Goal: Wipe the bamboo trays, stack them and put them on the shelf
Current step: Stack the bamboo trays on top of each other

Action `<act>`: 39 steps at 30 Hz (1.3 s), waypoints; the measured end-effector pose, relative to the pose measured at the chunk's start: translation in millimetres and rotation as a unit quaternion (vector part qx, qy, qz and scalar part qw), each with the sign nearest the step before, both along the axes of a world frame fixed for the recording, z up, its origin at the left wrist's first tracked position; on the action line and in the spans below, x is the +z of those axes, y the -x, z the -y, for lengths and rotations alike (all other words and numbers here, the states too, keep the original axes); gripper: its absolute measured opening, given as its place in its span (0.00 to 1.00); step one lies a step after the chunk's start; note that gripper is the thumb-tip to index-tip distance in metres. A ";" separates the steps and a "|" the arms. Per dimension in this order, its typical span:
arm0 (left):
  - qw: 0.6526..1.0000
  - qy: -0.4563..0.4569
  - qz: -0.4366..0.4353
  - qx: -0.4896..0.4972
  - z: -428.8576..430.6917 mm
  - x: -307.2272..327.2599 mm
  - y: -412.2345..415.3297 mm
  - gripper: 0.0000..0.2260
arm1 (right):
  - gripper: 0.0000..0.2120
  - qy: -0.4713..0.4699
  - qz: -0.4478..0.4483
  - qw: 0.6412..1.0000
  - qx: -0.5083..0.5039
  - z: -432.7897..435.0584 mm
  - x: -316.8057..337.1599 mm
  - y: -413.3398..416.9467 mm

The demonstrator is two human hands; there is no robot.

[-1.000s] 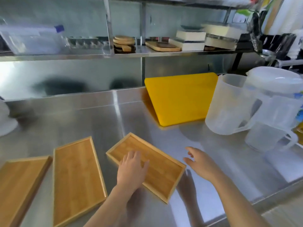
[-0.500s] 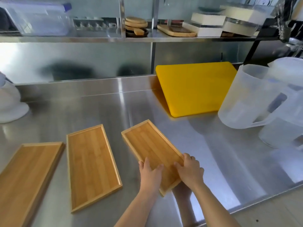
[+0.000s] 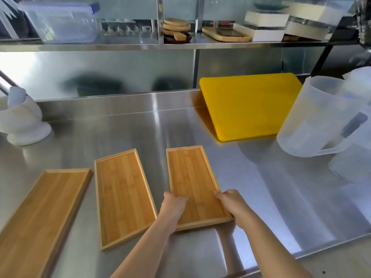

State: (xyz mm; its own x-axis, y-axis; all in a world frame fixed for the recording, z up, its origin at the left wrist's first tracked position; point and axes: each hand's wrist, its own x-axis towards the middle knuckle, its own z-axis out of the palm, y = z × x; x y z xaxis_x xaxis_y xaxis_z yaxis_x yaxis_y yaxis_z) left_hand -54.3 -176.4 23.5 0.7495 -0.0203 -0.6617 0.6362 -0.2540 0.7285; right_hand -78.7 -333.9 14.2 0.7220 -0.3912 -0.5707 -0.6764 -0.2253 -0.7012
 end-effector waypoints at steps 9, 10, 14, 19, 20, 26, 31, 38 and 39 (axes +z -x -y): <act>0.997 -0.009 0.058 0.046 -34.0 21.8 -25.7 0.08 | 0.11 0.023 0.054 0.996 0.061 -27.6 33.9 -25.2; 0.996 -0.016 0.066 0.051 -41.9 25.4 -27.5 0.11 | 0.11 0.026 0.059 0.995 0.075 -34.0 37.3 -29.3; 0.993 -0.030 0.092 0.071 -66.9 30.0 -27.4 0.14 | 0.16 0.050 0.092 0.988 0.116 -57.5 43.4 -38.0; 0.978 -0.099 0.147 0.111 -102.6 25.2 -15.2 0.14 | 0.17 0.087 0.126 0.967 0.204 -94.0 37.3 -48.7; 0.974 -0.123 0.154 0.112 -108.5 23.2 -11.7 0.13 | 0.17 0.091 0.131 0.963 0.218 -100.4 34.7 -50.3; 0.950 -0.256 0.164 0.077 -136.9 9.6 4.1 0.13 | 0.20 0.125 0.153 0.938 0.286 -133.7 20.3 -53.7; 0.902 -0.403 0.152 -0.022 -149.6 3.9 11.1 0.13 | 0.20 0.192 0.136 0.913 0.333 -146.7 10.6 -52.2; 0.875 -0.451 0.160 -0.070 -157.7 -13.6 8.5 0.10 | 0.20 0.256 0.108 0.879 0.388 -148.8 -1.5 -46.8; 0.876 -0.448 0.167 -0.067 -160.0 -14.6 8.8 0.09 | 0.20 0.264 0.108 0.872 0.397 -149.0 -3.0 -46.6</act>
State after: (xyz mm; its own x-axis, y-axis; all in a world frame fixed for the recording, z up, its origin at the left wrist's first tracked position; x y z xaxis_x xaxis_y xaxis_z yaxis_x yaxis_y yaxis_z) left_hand -63.2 -16.4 8.8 0.9351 0.2920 -0.2009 0.3460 -0.8747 0.3393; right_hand -32.1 -185.0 11.2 0.9535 0.1146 -0.2786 -0.0241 -0.8928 -0.4497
